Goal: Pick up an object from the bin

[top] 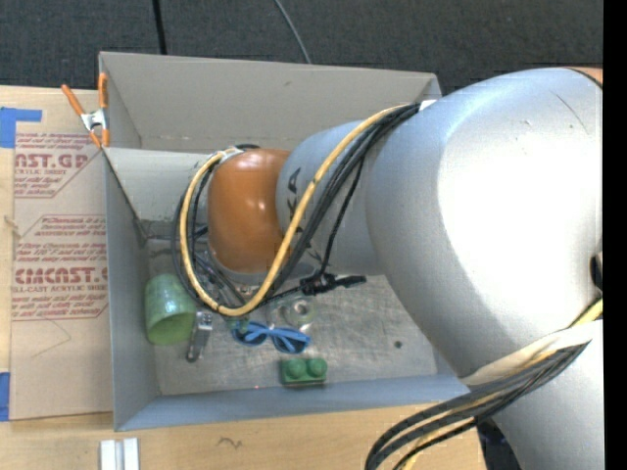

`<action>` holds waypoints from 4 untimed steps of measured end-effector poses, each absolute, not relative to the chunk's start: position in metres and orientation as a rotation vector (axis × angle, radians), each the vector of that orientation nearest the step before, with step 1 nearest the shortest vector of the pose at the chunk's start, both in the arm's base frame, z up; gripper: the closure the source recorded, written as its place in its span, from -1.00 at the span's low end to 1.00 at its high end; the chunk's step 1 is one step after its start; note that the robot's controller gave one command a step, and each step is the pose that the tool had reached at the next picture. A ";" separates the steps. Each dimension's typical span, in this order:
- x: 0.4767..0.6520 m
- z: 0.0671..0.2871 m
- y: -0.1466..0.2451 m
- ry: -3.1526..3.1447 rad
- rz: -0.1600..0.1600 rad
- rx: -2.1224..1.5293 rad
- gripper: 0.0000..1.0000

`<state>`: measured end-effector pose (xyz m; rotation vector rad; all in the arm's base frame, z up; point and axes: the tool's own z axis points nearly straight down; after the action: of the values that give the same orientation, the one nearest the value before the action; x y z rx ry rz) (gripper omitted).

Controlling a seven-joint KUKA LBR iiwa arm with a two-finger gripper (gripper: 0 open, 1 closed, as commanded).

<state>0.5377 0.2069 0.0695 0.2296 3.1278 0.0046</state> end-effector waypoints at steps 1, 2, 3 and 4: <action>0.538 0.073 0.208 3.133 0.004 0.229 1.00; 0.532 0.092 0.210 3.129 -0.002 0.271 1.00; 0.531 0.091 0.211 3.131 0.000 0.270 -1.00; 0.532 0.091 0.210 3.131 -0.002 0.272 1.00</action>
Offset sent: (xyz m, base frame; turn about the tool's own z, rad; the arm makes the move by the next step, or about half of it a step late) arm 0.0000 0.0000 0.0000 0.0000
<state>0.5316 0.2098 0.0907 0.2716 3.1306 -0.0025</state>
